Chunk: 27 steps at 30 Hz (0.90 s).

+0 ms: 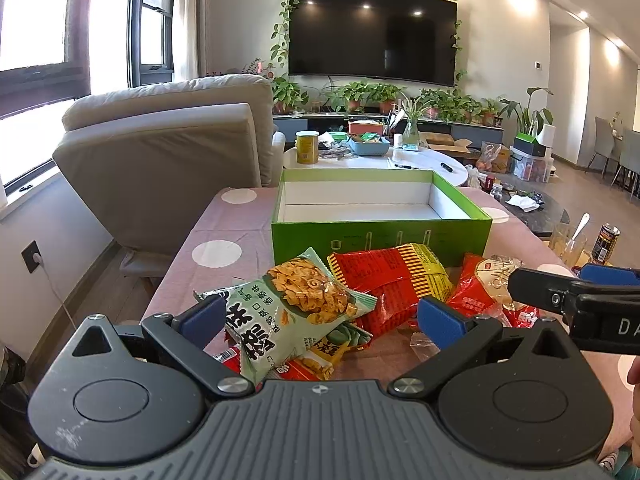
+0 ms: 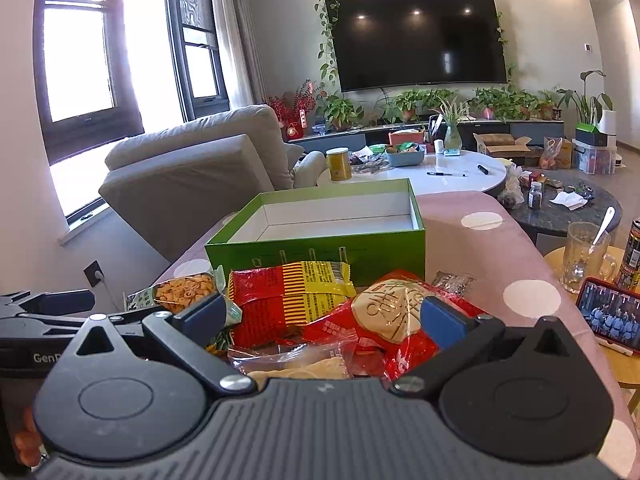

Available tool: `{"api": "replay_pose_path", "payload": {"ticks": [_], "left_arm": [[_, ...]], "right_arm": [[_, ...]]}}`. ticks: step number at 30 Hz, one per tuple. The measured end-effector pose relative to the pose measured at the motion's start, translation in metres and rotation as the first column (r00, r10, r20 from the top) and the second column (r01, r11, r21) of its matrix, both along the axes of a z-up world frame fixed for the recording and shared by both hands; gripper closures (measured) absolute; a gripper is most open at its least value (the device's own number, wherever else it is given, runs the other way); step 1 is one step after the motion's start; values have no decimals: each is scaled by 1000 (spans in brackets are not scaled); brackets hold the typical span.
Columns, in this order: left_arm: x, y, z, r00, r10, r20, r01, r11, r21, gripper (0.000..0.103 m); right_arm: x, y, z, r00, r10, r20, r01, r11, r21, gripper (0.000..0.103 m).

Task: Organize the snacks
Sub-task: 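Reach the right tool toward the clear bread packet in the snack pile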

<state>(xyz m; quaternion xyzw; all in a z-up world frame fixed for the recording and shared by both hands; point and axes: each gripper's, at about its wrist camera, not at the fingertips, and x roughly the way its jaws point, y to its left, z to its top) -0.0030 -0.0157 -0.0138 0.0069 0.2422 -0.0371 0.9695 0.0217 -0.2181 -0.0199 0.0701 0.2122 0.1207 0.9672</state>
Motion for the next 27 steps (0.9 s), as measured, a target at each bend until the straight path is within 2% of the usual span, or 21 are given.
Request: {"api": "replay_pose_path", "payload": {"ticks": [16, 19, 27], "left_arm": [[-2, -7, -5, 999, -31, -8, 31, 999, 18, 1], [-3, -11, -6, 999, -51, -7, 51, 998, 24, 1], [-4, -24, -9, 995, -100, -24, 101, 994, 33, 1]], "right_arm": [[2, -8, -3, 997, -7, -82, 10, 999, 36, 38], [2, -11, -4, 998, -3, -56, 5, 999, 37, 38], [5, -24, -6, 990, 21, -137, -12, 998, 69, 38]]}}
